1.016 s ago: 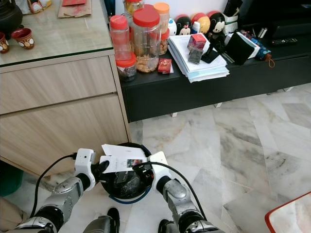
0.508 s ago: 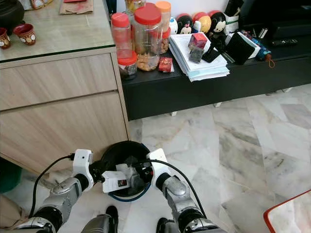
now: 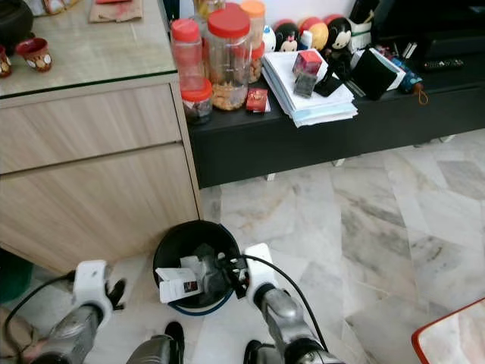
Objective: Picking trash to rubbish bin
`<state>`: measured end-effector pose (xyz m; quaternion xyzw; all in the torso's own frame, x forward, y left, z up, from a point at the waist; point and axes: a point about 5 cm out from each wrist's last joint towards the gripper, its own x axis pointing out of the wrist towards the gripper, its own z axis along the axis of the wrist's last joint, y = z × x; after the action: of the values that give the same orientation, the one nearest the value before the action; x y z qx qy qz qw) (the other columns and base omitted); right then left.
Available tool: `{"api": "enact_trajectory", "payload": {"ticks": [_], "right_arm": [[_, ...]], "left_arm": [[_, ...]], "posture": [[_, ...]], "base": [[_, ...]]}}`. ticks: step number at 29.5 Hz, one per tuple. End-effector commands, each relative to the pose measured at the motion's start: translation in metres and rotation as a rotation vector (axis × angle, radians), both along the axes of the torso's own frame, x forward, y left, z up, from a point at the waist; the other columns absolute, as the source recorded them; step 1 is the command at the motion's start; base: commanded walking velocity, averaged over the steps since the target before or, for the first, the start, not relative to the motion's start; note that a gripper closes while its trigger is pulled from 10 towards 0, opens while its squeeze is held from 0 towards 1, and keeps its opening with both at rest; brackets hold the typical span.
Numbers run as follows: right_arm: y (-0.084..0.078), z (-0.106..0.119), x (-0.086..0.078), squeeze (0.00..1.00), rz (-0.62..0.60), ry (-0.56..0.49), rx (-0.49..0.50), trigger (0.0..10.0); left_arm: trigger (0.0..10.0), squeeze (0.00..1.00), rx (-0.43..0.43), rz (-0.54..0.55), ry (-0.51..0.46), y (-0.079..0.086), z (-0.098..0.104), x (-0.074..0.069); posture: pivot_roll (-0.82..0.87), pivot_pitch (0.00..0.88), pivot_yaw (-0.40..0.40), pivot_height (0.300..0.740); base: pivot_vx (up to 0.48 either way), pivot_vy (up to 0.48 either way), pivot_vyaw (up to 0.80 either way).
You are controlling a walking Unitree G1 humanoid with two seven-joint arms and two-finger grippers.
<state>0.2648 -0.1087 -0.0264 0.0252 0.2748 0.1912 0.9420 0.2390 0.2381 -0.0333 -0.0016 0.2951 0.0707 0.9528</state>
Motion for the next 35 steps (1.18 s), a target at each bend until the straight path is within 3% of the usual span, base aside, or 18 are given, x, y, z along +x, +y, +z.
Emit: {"api": "enact_trajectory", "payload": {"ticks": [1,2,3,4,6,7,8,15,30,35], "right_arm": [[0.000,-0.005,-0.005,0.00,-0.025,0.031,0.006,10.0],[0.000,-0.005,-0.005,0.00,-0.025,0.031,0.006,10.0],[-0.011,-0.014,-0.015,0.00,-0.078,0.082,-0.007,10.0],[-0.011,-0.014,-0.015,0.00,-0.078,0.082,-0.007,10.0],[-0.028,-0.030,-0.035,0.00,-0.163,0.173,-0.048,10.0],[-0.028,-0.030,-0.035,0.00,-0.163,0.173,-0.048,10.0],[-0.036,-0.039,-0.048,0.00,-0.205,0.225,-0.073,10.0],[-0.044,-0.049,-0.064,0.00,-0.263,0.285,-0.105,10.0],[-0.042,-0.052,-0.068,0.00,-0.275,0.310,-0.104,10.0],[-0.042,-0.053,-0.070,0.00,-0.269,0.314,-0.106,10.0]], "left_arm": [[10.0,0.00,0.003,0.002,0.028,-0.003,-0.006,-0.005],[10.0,0.00,0.003,0.002,0.028,-0.003,-0.006,-0.005],[10.0,0.00,0.006,0.037,0.069,0.001,-0.014,-0.020],[10.0,0.00,0.006,0.037,0.069,0.001,-0.014,-0.020],[10.0,0.00,0.009,0.094,0.135,0.007,-0.028,-0.045],[10.0,0.00,0.009,0.094,0.135,0.007,-0.028,-0.045],[10.0,0.00,0.011,0.118,0.168,0.009,-0.033,-0.057],[10.0,0.00,0.028,0.133,0.236,0.008,-0.042,-0.071],[10.0,0.00,0.031,0.125,0.266,0.009,-0.046,-0.082],[10.0,0.00,0.031,0.123,0.272,0.010,-0.047,-0.084]], "posture": [[0.10,0.218,-0.035,0.740],[0.10,0.218,-0.035,0.740],[0.10,0.215,-0.032,0.740],[0.10,0.215,-0.032,0.740],[0.11,0.211,-0.030,0.740],[0.11,0.211,-0.030,0.740],[0.11,0.209,-0.028,0.740],[0.11,0.198,-0.019,0.740],[0.11,0.175,-0.011,0.740],[0.11,0.168,-0.010,0.740]], "base": [[0.000,0.000,0.00],[0.000,0.000,0.00],[0.000,0.000,0.00],[0.000,0.000,0.00],[0.000,0.000,0.00],[0.000,0.000,0.00],[0.000,0.000,0.00],[0.000,0.000,0.00],[0.000,0.000,0.00],[-0.269,0.000,0.00]]}}
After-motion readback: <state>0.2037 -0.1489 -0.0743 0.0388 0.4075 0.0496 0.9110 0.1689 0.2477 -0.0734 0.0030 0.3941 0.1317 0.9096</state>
